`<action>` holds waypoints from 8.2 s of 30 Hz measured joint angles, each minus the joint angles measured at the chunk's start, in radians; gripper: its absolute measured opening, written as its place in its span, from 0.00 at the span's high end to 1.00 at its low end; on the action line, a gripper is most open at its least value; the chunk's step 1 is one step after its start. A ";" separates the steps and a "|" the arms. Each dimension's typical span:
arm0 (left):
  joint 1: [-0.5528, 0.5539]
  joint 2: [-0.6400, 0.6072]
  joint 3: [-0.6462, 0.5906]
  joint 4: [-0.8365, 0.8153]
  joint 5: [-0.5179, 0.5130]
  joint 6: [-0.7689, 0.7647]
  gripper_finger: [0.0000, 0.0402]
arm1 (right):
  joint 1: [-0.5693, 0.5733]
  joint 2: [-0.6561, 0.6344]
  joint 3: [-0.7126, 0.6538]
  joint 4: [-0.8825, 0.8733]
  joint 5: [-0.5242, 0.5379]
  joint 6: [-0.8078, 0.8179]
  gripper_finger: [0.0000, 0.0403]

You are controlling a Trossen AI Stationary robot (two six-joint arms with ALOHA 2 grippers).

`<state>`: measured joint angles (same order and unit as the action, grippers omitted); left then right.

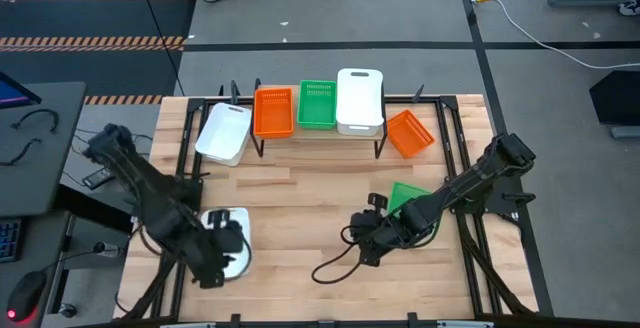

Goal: Stack baskets on shelf by color
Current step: Stack the bottom white bin on top of the white bin on the shelf

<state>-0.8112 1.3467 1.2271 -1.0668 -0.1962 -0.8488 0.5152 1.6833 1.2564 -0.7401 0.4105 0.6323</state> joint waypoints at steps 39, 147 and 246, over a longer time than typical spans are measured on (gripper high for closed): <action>-0.181 0.350 0.009 -0.032 0.199 -0.343 0.50 | 0.035 0.000 0.000 0.021 0.015 0.046 0.67; 0.206 -0.360 -0.598 1.125 -0.498 0.682 0.57 | -0.144 0.177 0.000 0.568 -0.067 -0.269 0.55; 0.266 -0.373 -0.689 1.456 -0.491 0.730 0.57 | -0.841 -0.491 0.000 0.122 -0.385 -1.175 1.00</action>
<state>-0.5450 0.9741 0.5381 0.3890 -0.6876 -0.1192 -0.3254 1.1919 1.2568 -0.6178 0.0255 -0.5426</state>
